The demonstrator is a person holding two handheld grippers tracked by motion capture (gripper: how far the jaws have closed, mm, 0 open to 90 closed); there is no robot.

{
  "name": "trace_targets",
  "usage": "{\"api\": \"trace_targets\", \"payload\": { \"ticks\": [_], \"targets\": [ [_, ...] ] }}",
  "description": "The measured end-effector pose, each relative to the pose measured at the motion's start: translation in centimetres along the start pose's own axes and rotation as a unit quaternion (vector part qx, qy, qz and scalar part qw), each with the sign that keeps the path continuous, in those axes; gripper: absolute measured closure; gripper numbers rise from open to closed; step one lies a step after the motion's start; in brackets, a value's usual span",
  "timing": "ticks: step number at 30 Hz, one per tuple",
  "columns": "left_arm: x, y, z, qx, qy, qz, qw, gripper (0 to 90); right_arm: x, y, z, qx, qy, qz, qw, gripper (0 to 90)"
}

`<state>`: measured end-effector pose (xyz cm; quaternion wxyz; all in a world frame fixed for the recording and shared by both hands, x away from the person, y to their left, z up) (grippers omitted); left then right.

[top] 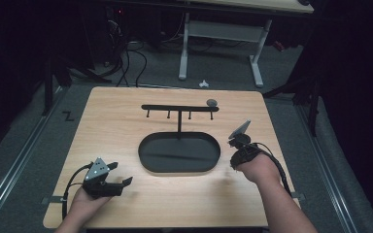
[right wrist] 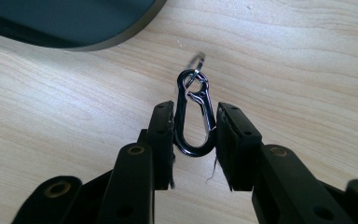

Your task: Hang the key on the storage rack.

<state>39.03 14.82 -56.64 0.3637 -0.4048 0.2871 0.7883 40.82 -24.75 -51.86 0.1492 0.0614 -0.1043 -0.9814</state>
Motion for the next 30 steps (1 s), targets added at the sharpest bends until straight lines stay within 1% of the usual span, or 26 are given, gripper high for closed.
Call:
{"api": "trace_targets", "payload": {
  "ticks": [5,9,10,11,12,18,20,21,30],
  "targets": [
    [0.0,0.0,0.0,0.001,-0.001,0.0,1.0,18.7,-0.1,0.1,0.9,0.005,0.006,0.0,1.0,68.1],
    [0.0,0.0,-0.1,0.001,-0.002,0.0,1.0,18.7,-0.3,0.3,1.6,0.004,0.013,-0.001,0.9999,68.1],
    [0.0,0.0,-0.1,0.001,-0.002,0.0,1.0,18.7,-0.5,0.4,2.1,0.005,0.019,-0.002,0.9998,68.1],
    [0.0,0.0,-0.1,0.001,-0.002,0.0,1.0,18.7,-0.5,0.4,2.1,0.005,0.019,-0.002,0.9998,68.1],
    [0.0,0.0,-0.1,0.002,-0.002,0.0,1.0,18.7,-0.6,0.5,2.7,0.006,0.023,-0.003,0.9997,68.2],
    [0.0,0.1,-0.1,0.002,-0.002,-0.001,1.0,18.7,-1.1,0.6,4.8,0.01,0.042,-0.003,0.9991,68.1],
    [0.0,0.1,-0.1,0.002,-0.002,-0.001,1.0,18.7,-1.2,0.6,5.4,0.011,0.043,-0.005,0.999,68.1],
    [0.0,0.1,-0.1,0.002,-0.002,-0.001,1.0,18.7,-1.3,0.6,5.7,0.013,0.047,0.0,0.9988,68.2],
    [0.0,0.2,-0.2,0.003,-0.004,-0.001,1.0,18.7,-2.0,0.4,8.2,0.02,0.062,0.004,0.9979,68.1]
  ]
}}
Point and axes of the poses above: each handheld gripper's, and its own axes: z roughly backward along the jaws, x roughly out of its underside, y roughly to its right, the point moved 9 cm from there along -z, roughly forward along the jaws, and after that the axes turned 10 degrees about x, right-handed, at the moved point
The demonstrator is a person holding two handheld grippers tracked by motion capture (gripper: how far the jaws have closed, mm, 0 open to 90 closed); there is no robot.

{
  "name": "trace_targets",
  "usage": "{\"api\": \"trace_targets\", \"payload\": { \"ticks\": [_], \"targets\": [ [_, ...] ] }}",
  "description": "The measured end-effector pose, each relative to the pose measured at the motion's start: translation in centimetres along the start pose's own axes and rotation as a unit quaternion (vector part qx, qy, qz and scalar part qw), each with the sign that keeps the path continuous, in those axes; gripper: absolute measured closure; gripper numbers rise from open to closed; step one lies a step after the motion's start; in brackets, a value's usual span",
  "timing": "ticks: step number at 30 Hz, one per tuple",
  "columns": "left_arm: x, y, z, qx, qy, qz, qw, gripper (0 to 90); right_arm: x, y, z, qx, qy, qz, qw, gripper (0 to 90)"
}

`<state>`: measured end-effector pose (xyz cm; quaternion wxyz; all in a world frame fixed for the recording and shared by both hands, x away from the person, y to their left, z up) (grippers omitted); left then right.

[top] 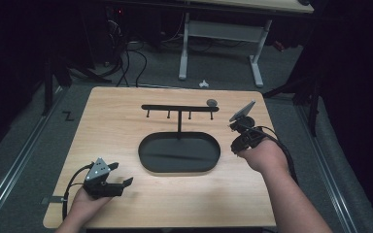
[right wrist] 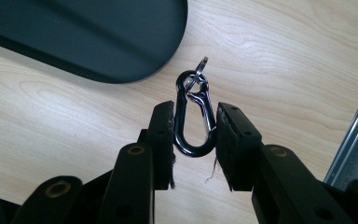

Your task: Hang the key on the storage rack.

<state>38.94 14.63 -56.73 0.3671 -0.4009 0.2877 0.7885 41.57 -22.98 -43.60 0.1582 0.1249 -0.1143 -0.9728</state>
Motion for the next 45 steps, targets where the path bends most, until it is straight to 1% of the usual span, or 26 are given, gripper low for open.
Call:
{"api": "trace_targets", "payload": {
  "ticks": [3,6,7,11,17,19,22,23,24,27,36,38,39,40,43,44,45],
  "targets": [
    [0.0,0.0,0.0,0.0,-0.001,0.0,1.0,18.7,-0.3,0.0,0.7,0.002,0.004,0.0,1.0,68.2],
    [0.0,0.0,0.0,0.001,-0.002,0.0,1.0,18.7,-0.5,-0.1,1.2,0.001,0.006,0.0,1.0,68.1],
    [0.0,0.0,0.0,0.001,-0.001,0.0,1.0,18.7,-0.6,-0.2,1.6,-0.002,0.005,-0.003,1.0,68.2],
    [0.0,0.1,-0.1,0.001,-0.002,-0.001,1.0,18.7,-1.1,-0.5,2.3,-0.006,0.008,0.008,0.9999,68.1],
    [0.1,0.0,-0.1,0.001,-0.002,0.0,1.0,18.7,-2.0,-1.0,3.1,-0.006,0.013,0.012,0.9998,68.1],
    [0.0,0.0,-0.1,0.001,-0.001,0.0,1.0,18.7,-2.5,-1.6,3.4,-0.007,0.014,0.021,0.9996,68.1],
    [0.0,0.0,-0.1,0.001,-0.001,0.0,1.0,18.7,-3.0,-2.3,3.6,-0.007,0.017,0.026,0.9995,68.2],
    [0.0,0.0,-0.1,0.001,-0.002,-0.001,1.0,18.7,-3.0,-2.3,3.6,-0.007,0.017,0.026,0.9995,68.2],
    [0.0,0.0,0.0,0.001,-0.001,-0.001,1.0,18.7,-3.4,-2.7,3.6,-0.012,0.017,0.03,0.9993,68.1],
    [0.0,0.0,0.0,0.001,-0.001,0.0,1.0,18.7,-3.7,-3.1,3.4,-0.012,0.01,0.032,0.9994,68.2],
    [0.0,-0.1,0.0,0.001,-0.001,0.0,1.0,18.7,-5.1,-3.4,3.7,-0.017,0.006,0.042,0.999,68.1],
    [0.0,-0.1,0.0,0.001,-0.001,0.001,1.0,18.7,-5.4,-3.5,3.7,-0.018,0.004,0.043,0.9989,68.1],
    [0.0,-0.1,0.0,0.001,-0.001,0.001,1.0,18.7,-5.5,-3.7,3.7,-0.018,0.001,0.039,0.9991,68.1],
    [0.0,-0.1,0.0,0.001,-0.001,0.001,1.0,18.7,-5.7,-3.8,3.6,-0.017,0.004,0.047,0.9988,68.2],
    [0.0,-0.1,0.0,0.001,0.0,0.001,1.0,18.7,-5.9,-4.0,3.6,-0.018,0.003,0.047,0.9988,68.2],
    [0.0,-0.1,0.0,0.0,0.0,0.001,1.0,18.7,-6.2,-4.3,3.7,-0.019,0.003,0.053,0.9984,68.1],
    [0.0,-0.1,0.0,0.0,0.0,0.001,1.0,18.7,-6.2,-4.3,3.7,-0.019,0.003,0.053,0.9984,68.1]
  ]
}}
Point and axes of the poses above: each handheld gripper's, and its own axes: z roughly backward along the jaws, x roughly out of its underside, y roughly to its right, the point moved 9 cm from there along -z, roughly forward along the jaws, and after that the axes turned 10 degrees about x, right-handed, at the moved point
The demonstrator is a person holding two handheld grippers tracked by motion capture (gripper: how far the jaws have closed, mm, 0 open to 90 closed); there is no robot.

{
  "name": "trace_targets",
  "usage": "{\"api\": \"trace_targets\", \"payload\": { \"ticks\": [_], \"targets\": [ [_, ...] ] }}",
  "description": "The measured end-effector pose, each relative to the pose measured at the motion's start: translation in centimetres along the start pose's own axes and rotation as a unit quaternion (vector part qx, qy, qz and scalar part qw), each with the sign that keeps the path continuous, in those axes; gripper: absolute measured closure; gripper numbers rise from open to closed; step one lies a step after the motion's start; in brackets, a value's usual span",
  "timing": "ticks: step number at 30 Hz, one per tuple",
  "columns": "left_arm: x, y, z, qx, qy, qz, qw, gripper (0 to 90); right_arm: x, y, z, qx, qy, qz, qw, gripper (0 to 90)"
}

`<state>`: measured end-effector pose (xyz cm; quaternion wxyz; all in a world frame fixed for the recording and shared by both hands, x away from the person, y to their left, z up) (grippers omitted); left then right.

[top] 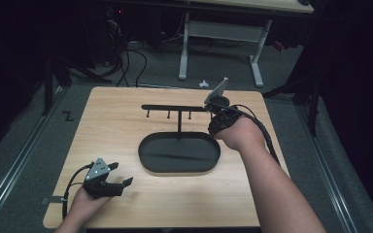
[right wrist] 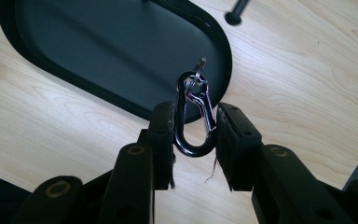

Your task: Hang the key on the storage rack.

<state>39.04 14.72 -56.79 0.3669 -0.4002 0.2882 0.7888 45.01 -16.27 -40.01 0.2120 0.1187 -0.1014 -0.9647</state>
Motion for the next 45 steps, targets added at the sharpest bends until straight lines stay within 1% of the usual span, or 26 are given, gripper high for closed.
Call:
{"api": "trace_targets", "payload": {
  "ticks": [4,7,11,18,19,21,22,23,24,25,28,29,30,31,37,41,45],
  "targets": [
    [0.0,-0.1,0.1,-0.001,-0.001,-0.001,1.0,18.7,-0.8,-0.5,0.4,0.0,0.004,0.004,1.0,68.2],
    [0.0,-0.1,0.1,0.0,-0.001,0.0,1.0,18.7,-1.2,-0.6,0.5,0.002,0.007,0.007,0.9999,68.1],
    [0.0,-0.1,0.1,-0.001,-0.001,0.0,1.0,18.7,-1.9,-0.8,1.2,0.0,0.02,0.011,0.9997,68.1],
    [0.0,0.0,0.1,-0.001,0.0,0.0,1.0,18.7,-2.5,-1.0,2.1,0.004,0.028,0.009,0.9996,68.1],
    [0.0,-0.1,0.1,-0.001,0.0,0.0,1.0,18.7,-2.6,-0.9,2.2,0.004,0.029,0.013,0.9995,68.1],
    [0.0,-0.1,0.1,-0.001,0.0,0.0,1.0,18.7,-2.7,-0.7,2.2,0.008,0.03,0.013,0.9994,68.2],
    [0.0,-0.1,0.1,-0.001,0.001,0.001,1.0,18.7,-2.7,-0.4,2.3,0.011,0.028,0.006,0.9995,68.1],
    [0.0,-0.1,0.1,-0.001,0.001,0.001,1.0,18.7,-2.7,-0.4,2.3,0.011,0.028,0.006,0.9995,68.1],
    [0.0,-0.1,0.1,-0.001,0.0,0.001,1.0,18.7,-2.7,0.2,2.3,0.015,0.029,0.001,0.9995,68.1],
    [0.0,-0.1,0.1,-0.001,0.0,0.001,1.0,18.7,-2.6,0.4,2.3,0.016,0.028,-0.005,0.9995,68.2],
    [0.0,-0.1,0.1,-0.001,0.0,0.002,1.0,18.7,-2.5,1.3,2.1,0.022,0.029,-0.011,0.9993,68.2],
    [0.1,-0.1,0.1,-0.001,0.0,0.002,1.0,18.7,-2.4,1.6,2.1,0.021,0.03,-0.014,0.9992,68.2],
    [0.1,-0.1,0.1,-0.001,0.0,0.002,1.0,18.7,-2.4,1.6,2.1,0.021,0.03,-0.014,0.9992,68.2],
    [0.1,-0.1,0.1,-0.002,0.0,0.001,1.0,18.7,-2.3,1.9,2.0,0.019,0.031,-0.025,0.999,68.2],
    [0.1,-0.1,0.1,-0.002,-0.002,0.001,1.0,18.7,-2.0,2.7,1.6,0.022,0.033,-0.033,0.9987,68.1],
    [0.1,-0.2,0.1,-0.002,0.0,0.002,1.0,18.7,-2.1,3.0,1.4,0.021,0.036,-0.036,0.9985,68.1],
    [0.1,-0.2,0.1,-0.002,-0.001,0.002,1.0,18.7,-2.1,3.1,1.2,0.026,0.034,-0.037,0.9984,68.1]
  ]
}}
Point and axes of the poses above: each handheld gripper's, and its own axes: z roughly backward along the jaws, x roughly out of its underside, y roughly to its right, the point moved 9 cm from there along -z, roughly forward along the jaws, and after that the axes turned 10 degrees about x, right-handed, at the moved point
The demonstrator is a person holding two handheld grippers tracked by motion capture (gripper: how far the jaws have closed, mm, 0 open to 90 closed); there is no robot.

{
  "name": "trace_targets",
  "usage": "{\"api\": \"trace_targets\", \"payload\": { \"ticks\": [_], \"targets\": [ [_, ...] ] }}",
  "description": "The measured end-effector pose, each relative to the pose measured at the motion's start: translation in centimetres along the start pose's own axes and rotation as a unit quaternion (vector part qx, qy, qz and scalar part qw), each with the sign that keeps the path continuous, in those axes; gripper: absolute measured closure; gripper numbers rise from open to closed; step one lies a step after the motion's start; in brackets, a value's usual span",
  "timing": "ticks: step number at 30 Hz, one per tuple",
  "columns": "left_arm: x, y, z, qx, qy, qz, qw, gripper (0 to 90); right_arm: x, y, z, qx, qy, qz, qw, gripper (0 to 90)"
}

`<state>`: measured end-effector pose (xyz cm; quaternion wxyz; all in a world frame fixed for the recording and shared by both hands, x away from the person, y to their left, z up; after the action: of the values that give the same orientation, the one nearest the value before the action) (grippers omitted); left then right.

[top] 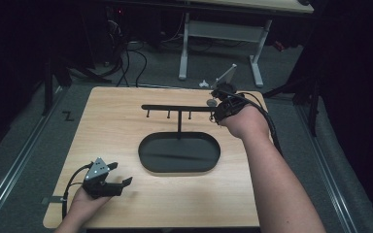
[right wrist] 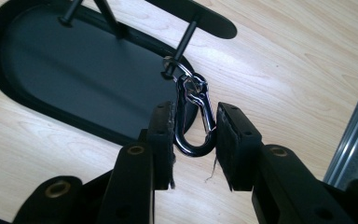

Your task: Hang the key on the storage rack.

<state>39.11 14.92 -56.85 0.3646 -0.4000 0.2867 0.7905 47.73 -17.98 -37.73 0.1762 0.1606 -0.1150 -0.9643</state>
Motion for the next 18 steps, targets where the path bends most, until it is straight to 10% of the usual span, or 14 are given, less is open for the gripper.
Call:
{"api": "trace_targets", "payload": {
  "ticks": [18],
  "targets": [
    [0.1,0.0,0.0,0.001,-0.002,0.002,1.0,18.7,-0.2,0.3,-1.3,0.002,-0.001,-0.01,0.9999,68.0]
  ]
}}
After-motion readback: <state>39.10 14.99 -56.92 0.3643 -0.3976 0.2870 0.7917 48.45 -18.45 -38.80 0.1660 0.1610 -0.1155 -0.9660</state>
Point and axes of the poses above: each handheld gripper's, and its own axes: z roughly backward along the jaws, x roughly out of its underside, y roughly to its right, the point moved 9 cm from there along -z, roughly forward along the jaws, and after that the axes turned 10 degrees about x, right-handed, at the moved point
